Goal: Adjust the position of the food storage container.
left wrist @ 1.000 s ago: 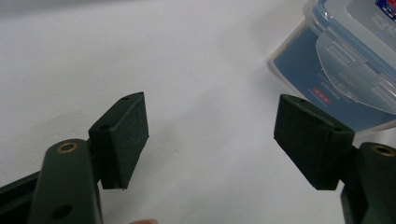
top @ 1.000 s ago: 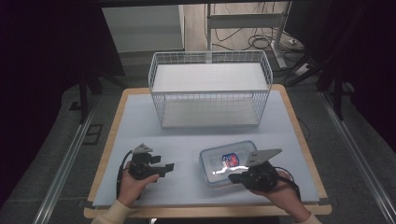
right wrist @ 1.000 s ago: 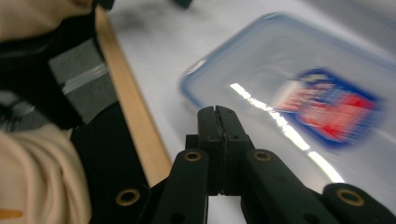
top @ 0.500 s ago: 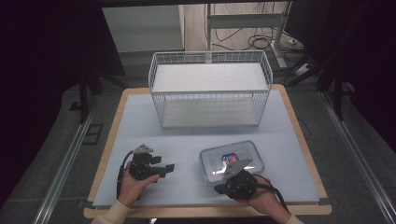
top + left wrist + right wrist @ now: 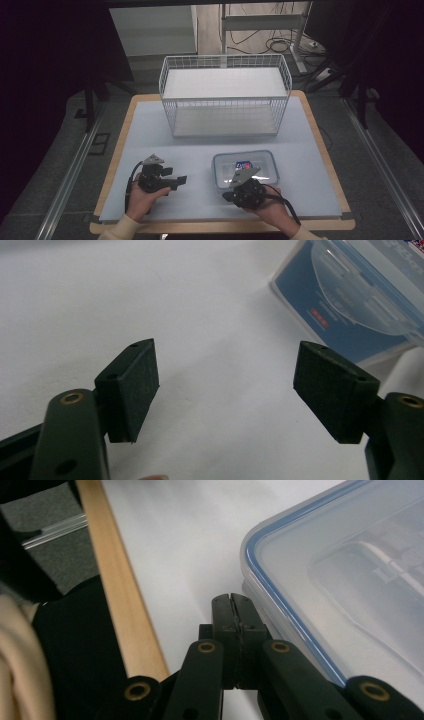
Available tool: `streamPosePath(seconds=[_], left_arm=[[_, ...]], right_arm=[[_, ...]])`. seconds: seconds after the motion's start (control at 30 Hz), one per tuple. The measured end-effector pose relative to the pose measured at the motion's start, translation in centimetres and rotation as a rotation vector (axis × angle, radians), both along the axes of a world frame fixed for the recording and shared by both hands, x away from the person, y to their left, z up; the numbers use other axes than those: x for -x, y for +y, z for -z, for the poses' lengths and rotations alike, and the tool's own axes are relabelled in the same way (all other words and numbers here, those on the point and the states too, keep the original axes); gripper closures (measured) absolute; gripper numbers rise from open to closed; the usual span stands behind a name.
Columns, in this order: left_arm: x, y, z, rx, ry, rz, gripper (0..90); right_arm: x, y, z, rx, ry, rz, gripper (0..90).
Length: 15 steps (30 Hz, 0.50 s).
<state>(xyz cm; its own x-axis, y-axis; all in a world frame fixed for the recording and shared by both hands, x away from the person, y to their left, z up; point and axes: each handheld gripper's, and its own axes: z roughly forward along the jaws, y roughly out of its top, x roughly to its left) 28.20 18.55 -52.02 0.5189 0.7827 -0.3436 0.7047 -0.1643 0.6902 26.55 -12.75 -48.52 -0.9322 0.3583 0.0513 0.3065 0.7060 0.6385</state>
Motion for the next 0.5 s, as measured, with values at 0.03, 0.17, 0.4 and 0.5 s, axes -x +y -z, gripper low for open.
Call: streamPosePath(seconds=[0.03, 0.17, 0.4, 0.5], left_arm=[[0.00, 0.00, 0.00, 0.000, 0.000, 0.000, 26.1], [0.02, 0.00, 0.00, 0.000, -0.001, 0.002, 26.1], [0.00, 0.01, 0.03, -0.002, 0.000, 0.001, 26.1], [0.03, 0.01, -0.02, -0.002, -0.001, 0.002, 26.1]], right_arm=[[-0.10, 0.14, -0.02, -0.001, -0.003, 0.007, 89.5], [-0.38, 0.38, 0.00, -0.006, -0.002, 0.012, 89.5], [-0.49, 0.12, 0.00, -0.017, 0.000, 0.021, 89.5], [-0.48, -0.40, -0.68, -0.055, 0.018, 0.017, 89.4]])
